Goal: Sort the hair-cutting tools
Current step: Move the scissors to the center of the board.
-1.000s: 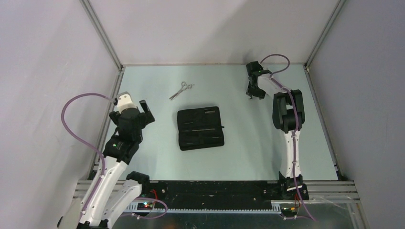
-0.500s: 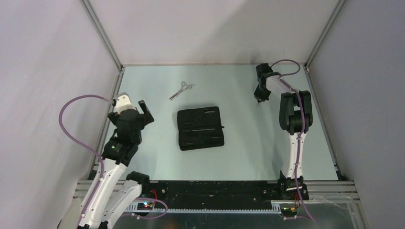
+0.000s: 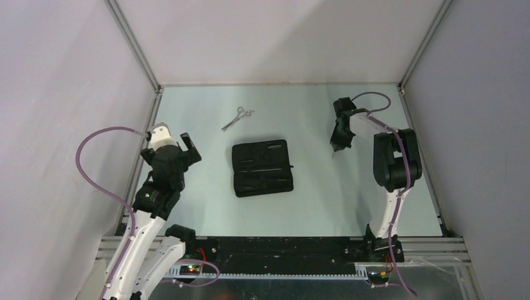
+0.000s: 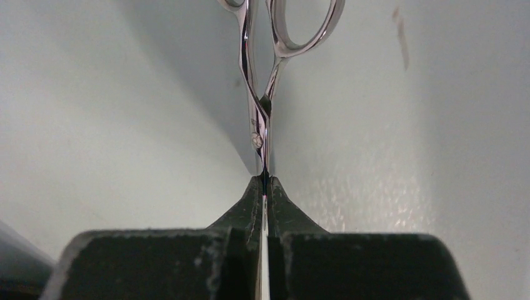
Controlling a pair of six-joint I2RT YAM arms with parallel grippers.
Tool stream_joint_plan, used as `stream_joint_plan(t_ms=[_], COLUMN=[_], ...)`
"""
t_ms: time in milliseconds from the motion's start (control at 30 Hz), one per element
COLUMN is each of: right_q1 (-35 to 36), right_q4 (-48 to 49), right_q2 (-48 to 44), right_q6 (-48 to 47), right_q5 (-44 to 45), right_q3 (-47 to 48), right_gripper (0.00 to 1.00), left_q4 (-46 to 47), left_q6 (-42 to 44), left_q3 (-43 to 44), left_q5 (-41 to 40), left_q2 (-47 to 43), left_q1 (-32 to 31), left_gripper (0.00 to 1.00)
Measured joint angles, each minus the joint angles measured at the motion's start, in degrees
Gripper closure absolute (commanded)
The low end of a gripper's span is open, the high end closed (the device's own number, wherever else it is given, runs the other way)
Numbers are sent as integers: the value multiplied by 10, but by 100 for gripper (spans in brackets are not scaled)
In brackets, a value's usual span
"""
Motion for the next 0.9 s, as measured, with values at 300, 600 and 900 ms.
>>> stream_joint_plan(t_ms=[300,600,900], right_q1=[82,142,143], right_q4=[16,68,144], right_q2=[-134,-278,-324], right_q6=[-12,-2,8], right_q5=[-90,-203,-271], right_q3=[-183,-362,-429], right_gripper=[100,100,100], left_q4=[-1,-1,2], left_q6=[0,0,-15], left_q3=[0,0,0], left_q5=[10,28,138], left_q2=[2,20,53], left_q1=[0,0,0], left_gripper=[0,0,0])
